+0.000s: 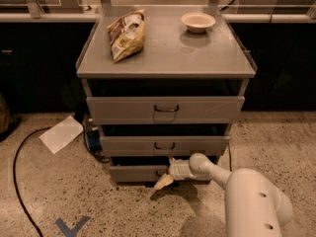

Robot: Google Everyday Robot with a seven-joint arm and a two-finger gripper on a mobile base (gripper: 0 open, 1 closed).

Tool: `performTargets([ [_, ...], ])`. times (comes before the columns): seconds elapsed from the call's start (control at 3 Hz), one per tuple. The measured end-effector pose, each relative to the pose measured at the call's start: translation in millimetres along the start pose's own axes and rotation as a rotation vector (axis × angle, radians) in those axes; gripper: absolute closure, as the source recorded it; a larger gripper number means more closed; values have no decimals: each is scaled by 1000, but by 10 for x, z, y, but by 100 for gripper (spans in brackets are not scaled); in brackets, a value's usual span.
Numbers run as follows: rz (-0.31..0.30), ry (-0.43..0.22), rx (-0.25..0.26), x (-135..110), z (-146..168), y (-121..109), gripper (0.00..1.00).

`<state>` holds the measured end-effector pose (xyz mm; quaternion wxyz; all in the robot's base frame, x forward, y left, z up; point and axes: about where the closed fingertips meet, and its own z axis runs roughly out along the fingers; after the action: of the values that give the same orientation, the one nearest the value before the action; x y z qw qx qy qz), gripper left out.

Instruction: Open bottom drawer

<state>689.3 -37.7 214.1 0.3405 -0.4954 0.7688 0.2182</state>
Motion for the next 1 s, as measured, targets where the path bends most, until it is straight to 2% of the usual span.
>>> performTargets([
  [0.33, -2, 13, -35, 16, 224, -85, 0],
  [0.67, 9, 33, -133, 63, 291, 117, 0],
  [1.0, 36, 58, -232, 130, 184, 444, 0],
])
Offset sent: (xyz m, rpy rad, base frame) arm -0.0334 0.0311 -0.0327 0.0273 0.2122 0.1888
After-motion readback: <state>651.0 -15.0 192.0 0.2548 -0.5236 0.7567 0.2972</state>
